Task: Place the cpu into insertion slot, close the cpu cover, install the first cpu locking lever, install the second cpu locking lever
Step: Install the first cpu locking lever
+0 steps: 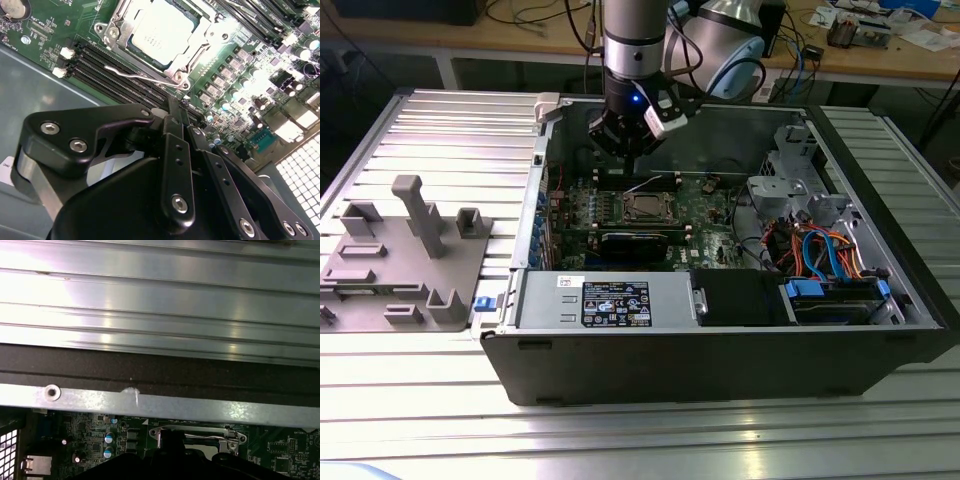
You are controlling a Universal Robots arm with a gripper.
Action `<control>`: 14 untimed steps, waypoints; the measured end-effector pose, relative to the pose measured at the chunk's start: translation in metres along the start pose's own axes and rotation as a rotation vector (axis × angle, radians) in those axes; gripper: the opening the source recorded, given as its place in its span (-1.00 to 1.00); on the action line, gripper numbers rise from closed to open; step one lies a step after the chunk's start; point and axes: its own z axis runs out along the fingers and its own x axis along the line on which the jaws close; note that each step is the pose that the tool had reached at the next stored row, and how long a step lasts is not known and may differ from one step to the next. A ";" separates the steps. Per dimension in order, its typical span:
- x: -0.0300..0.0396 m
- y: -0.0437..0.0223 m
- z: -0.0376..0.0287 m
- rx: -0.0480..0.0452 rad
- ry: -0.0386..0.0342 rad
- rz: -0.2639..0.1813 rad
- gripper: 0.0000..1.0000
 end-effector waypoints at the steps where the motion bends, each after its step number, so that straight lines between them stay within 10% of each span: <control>1: 0.0000 0.0000 0.0001 0.0000 0.0000 0.000 -0.79; 14: 0.0001 -0.0001 0.0042 0.0001 0.0001 -0.001 -0.79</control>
